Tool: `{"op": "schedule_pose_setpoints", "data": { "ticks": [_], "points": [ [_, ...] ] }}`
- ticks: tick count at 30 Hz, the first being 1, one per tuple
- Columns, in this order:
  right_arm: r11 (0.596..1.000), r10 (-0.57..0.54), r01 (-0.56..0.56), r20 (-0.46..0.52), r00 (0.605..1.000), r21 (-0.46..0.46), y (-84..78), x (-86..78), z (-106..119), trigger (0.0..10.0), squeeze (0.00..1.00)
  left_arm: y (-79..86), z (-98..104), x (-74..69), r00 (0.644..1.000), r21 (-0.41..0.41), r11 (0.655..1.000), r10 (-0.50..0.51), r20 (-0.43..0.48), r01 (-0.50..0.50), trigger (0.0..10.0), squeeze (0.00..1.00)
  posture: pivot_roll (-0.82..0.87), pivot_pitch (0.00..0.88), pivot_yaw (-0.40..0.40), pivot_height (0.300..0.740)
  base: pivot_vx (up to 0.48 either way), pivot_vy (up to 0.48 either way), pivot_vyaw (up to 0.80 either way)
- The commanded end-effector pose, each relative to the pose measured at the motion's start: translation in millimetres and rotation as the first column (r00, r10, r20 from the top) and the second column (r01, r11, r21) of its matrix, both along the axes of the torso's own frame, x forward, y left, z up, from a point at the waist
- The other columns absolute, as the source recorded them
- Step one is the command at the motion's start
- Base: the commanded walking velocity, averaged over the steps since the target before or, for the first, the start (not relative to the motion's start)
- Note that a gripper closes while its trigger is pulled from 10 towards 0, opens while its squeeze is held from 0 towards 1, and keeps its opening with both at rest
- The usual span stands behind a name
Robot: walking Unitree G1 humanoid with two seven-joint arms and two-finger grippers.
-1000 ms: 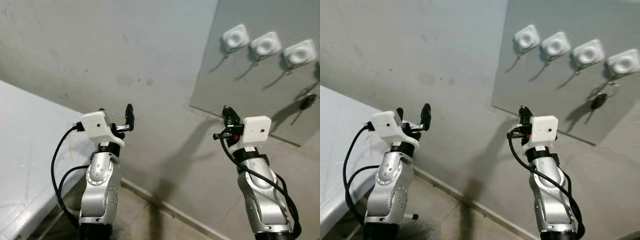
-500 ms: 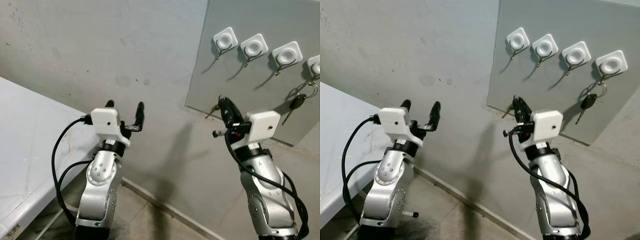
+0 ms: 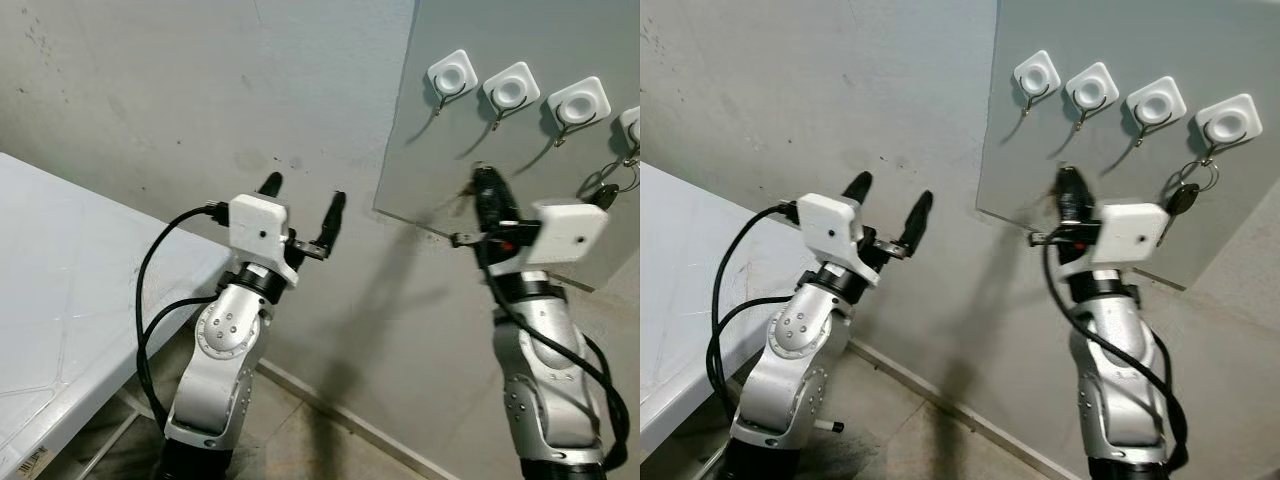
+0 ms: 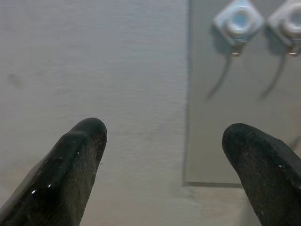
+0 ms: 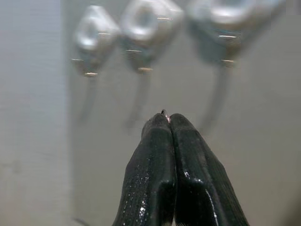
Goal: Hang keys on a hook
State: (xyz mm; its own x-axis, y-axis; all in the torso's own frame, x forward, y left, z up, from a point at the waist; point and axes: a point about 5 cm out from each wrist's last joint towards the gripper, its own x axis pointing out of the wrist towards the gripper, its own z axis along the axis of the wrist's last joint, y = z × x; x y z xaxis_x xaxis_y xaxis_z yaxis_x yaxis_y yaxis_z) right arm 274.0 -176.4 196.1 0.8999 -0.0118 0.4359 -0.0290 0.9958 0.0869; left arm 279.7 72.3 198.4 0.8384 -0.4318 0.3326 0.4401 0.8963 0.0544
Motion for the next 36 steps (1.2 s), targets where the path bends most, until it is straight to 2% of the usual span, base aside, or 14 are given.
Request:
{"op": "schedule_pose_setpoints", "data": {
  "ticks": [1,5,16,20,36],
  "points": [
    [0.999,-0.035,0.034,0.049,0.998,0.015,-5.7,-2.2,10.0,10.0,0.0,-5.7,4.9,-3.2,0.999,0.013,0.999,-0.031,0.017,0.031,10.0,0.0,-0.03,0.0,-0.022,0.74,0.0,0.0,0.0],
    [0.997,-0.068,0.065,0.088,0.994,0.028,-11.3,-1.7,19.6,10.0,0.0,-11.0,5.8,-5.2,0.998,0.018,0.998,-0.062,0.017,0.062,10.0,0.0,-0.03,0.0,-0.019,0.74,0.0,0.0,0.0],
    [0.999,0.029,-0.025,0.146,0.989,-0.031,7.1,-2.6,33.2,10.0,0.0,-24.5,6.7,-12.3,0.988,0.077,0.985,-0.154,0.032,0.151,10.0,0.0,-0.03,0.0,-0.019,0.74,0.0,0.0,0.0],
    [0.999,0.033,-0.029,0.148,0.988,-0.033,7.8,-3.3,33.5,10.0,0.0,-26.8,6.7,-13.6,0.985,0.079,0.983,-0.171,0.03,0.168,10.0,0.0,-0.03,0.0,-0.019,0.74,0.0,0.0,0.0],
    [0.998,-0.029,0.017,0.181,0.983,0.067,4.7,-9.4,40.7,10.0,0.0,-26.4,8.8,-13.0,0.983,0.088,0.98,-0.18,0.034,0.176,10.0,0.0,-0.04,0.006,-0.011,0.74,0.0,0.0,0.0]
  ]
}}
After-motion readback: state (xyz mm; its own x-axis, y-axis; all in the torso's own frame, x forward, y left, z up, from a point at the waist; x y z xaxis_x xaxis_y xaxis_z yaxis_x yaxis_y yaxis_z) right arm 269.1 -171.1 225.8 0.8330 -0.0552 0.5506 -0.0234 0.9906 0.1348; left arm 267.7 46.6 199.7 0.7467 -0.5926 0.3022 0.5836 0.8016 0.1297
